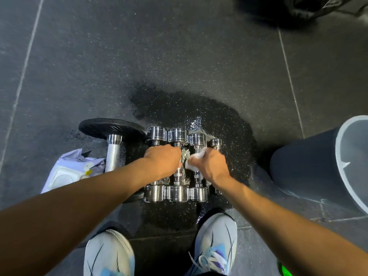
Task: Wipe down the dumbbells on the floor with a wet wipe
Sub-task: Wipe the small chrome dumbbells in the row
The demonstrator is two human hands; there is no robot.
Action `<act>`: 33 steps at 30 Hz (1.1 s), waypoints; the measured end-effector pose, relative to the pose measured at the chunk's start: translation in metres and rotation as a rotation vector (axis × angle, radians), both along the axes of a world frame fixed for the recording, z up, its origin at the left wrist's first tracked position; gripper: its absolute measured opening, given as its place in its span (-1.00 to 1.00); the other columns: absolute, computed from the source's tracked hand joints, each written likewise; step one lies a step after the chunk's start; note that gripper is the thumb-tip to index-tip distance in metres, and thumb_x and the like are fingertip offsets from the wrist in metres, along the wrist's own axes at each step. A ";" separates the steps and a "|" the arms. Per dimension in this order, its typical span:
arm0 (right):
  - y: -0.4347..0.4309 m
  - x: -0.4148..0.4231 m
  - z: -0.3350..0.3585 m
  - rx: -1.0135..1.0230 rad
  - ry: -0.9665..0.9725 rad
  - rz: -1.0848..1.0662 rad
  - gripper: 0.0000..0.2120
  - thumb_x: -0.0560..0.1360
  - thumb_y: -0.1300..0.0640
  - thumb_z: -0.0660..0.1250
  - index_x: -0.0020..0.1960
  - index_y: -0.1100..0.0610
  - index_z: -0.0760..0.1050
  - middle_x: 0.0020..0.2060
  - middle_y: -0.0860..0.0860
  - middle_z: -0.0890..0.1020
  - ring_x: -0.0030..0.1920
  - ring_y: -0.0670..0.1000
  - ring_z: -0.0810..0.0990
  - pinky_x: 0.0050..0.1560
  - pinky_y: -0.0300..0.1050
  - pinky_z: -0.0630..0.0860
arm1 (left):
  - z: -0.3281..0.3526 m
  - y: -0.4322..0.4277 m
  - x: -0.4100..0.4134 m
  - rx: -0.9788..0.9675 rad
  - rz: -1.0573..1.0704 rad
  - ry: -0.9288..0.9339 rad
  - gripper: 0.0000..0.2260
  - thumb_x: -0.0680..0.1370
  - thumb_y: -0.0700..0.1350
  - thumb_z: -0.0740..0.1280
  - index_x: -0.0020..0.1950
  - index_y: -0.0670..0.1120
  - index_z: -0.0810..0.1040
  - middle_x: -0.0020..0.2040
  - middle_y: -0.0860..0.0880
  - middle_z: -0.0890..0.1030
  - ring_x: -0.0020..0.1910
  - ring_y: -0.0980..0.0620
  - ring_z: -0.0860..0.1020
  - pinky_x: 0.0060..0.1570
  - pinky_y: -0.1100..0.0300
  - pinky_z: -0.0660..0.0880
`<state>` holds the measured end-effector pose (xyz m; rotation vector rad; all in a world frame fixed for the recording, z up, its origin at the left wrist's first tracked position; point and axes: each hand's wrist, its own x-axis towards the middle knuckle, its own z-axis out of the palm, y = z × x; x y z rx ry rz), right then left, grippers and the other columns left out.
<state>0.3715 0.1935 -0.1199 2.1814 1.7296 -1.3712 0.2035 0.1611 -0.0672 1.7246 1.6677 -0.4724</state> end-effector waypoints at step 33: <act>-0.021 0.004 0.003 0.108 -0.560 0.663 -0.27 0.69 0.25 0.13 0.65 -0.10 -0.23 -0.24 0.24 0.20 -0.10 -0.12 0.37 -0.29 -0.24 0.28 | -0.003 -0.001 0.001 0.000 -0.028 -0.011 -0.87 0.69 -0.02 0.25 0.02 -0.07 0.45 -0.22 0.01 0.48 -0.11 -0.06 0.55 -0.07 0.01 0.47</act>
